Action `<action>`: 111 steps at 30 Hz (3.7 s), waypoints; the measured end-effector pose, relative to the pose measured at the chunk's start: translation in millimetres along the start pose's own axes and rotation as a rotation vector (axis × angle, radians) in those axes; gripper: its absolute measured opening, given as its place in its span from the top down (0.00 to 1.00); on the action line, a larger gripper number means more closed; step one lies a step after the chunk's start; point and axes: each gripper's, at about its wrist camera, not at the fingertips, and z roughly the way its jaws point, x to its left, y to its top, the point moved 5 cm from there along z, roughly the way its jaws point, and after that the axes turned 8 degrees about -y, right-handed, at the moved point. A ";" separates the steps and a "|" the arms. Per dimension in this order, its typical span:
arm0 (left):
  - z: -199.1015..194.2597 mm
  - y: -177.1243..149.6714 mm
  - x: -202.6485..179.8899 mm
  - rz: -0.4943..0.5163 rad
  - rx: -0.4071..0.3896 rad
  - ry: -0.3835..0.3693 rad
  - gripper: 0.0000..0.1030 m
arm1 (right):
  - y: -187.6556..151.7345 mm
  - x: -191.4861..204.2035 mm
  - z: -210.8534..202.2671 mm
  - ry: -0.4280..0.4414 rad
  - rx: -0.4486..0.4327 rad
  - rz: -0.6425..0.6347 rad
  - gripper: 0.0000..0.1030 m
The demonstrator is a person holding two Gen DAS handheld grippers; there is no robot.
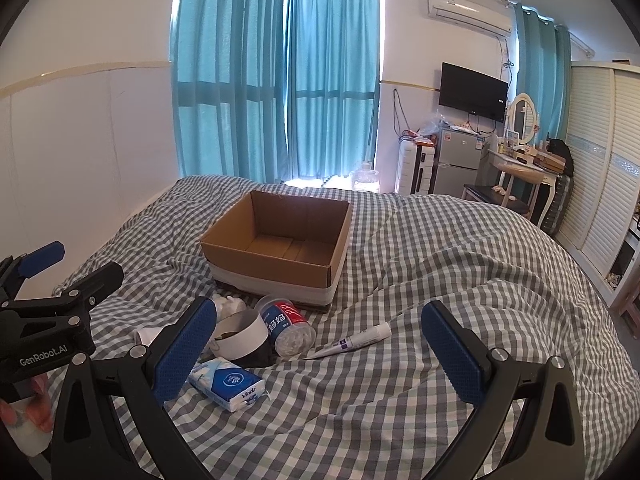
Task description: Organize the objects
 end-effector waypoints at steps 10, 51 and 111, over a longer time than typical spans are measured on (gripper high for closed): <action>19.5 -12.2 9.7 0.000 0.072 0.000 0.00 | -9.6 3.6 16.7 -0.001 0.039 -0.017 0.00; 119.7 -73.0 45.8 -0.053 0.400 -0.108 0.35 | -103.0 107.9 136.8 0.279 0.419 -0.220 0.00; 179.8 146.2 2.7 0.083 0.102 -0.111 0.35 | 133.5 52.1 169.4 0.127 0.014 -0.195 0.79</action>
